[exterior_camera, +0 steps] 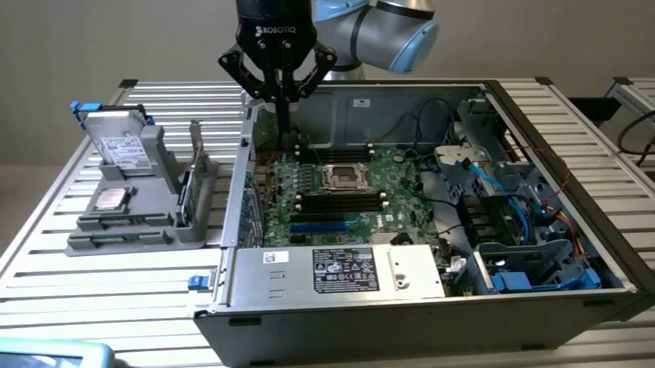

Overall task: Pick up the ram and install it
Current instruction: 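Reach for the ram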

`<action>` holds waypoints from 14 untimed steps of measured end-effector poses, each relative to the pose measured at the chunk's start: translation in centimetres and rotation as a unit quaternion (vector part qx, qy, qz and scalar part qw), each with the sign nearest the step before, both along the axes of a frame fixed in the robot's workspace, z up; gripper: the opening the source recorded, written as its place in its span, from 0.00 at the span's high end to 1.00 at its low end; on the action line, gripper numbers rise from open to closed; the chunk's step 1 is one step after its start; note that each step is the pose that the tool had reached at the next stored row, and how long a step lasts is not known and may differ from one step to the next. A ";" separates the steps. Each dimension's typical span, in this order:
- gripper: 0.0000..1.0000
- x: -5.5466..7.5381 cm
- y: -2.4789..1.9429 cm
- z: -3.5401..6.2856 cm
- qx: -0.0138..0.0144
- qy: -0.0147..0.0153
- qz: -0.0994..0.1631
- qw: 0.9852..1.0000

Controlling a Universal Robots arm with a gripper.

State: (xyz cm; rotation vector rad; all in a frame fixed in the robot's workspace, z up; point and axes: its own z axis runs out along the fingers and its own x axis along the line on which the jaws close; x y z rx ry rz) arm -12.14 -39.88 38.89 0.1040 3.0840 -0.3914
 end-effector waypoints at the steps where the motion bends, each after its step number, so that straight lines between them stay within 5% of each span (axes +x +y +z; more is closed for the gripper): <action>1: 0.89 -0.1 0.00 0.00 0.001 0.000 0.000 1.000; 6: 0.89 -2.1 0.00 0.00 0.014 -0.001 0.000 1.000; 11: 0.89 -4.3 0.00 -0.01 0.033 -0.002 0.000 0.999; 14: 0.89 -5.6 0.00 -0.01 0.041 -0.003 0.000 0.999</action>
